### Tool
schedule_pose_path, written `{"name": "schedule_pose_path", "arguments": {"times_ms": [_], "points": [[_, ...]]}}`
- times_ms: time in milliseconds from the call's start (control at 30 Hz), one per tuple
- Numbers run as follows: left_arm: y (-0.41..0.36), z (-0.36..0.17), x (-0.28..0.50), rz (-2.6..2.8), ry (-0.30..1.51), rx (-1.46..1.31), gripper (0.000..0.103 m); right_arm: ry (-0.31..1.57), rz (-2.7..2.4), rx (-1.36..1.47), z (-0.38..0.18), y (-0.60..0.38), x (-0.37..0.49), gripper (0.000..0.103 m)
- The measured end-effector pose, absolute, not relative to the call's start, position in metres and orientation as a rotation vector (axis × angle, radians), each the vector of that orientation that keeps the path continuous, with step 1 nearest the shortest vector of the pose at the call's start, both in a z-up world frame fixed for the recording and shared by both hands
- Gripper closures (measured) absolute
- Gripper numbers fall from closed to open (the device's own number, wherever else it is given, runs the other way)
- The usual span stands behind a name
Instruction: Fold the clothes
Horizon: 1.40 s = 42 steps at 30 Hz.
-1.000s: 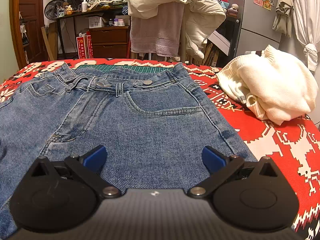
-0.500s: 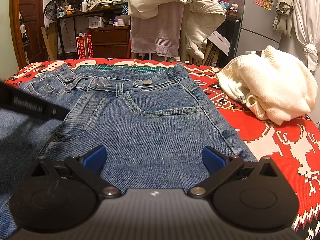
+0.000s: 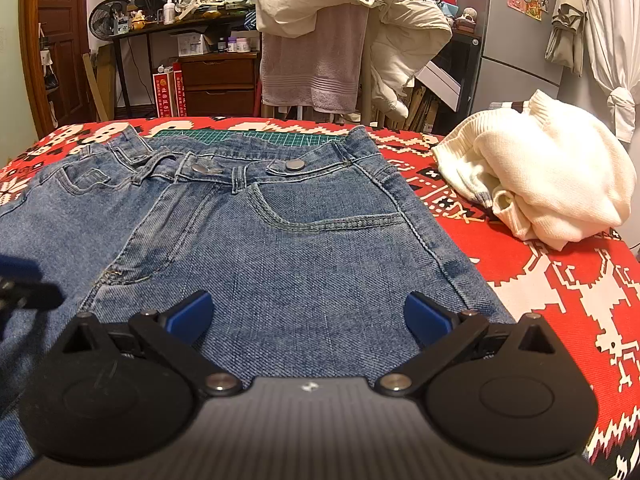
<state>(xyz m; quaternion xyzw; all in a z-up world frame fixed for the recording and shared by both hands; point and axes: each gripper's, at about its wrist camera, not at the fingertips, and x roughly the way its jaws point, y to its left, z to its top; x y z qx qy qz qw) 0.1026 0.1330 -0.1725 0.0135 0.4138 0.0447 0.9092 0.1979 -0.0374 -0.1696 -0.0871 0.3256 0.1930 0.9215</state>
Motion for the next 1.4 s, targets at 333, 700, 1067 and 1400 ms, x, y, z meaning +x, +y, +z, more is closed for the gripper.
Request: {"name": "schedule_pose_path", "arguments": {"times_ms": [333,700,1067,1400], "points": [[0.137,-0.167,0.101,0.077,0.901,0.026,0.072,0.669,0.397,-0.179,-0.170,-0.038,0.198,0.000],[0.123,-0.166,0.194,0.076,0.903,0.053,0.076,0.669,0.397,-0.179,-0.170,-0.038,0.198,0.000],[0.133,-0.169,0.165,0.054,0.896,0.057,0.074,0.669,0.397,-0.179,-0.170,-0.038,0.198,0.000],[0.139,-0.169,0.108,0.036,0.897,0.065,0.072,0.669,0.397,-0.179,-0.170,-0.038,0.198,0.000]]}}
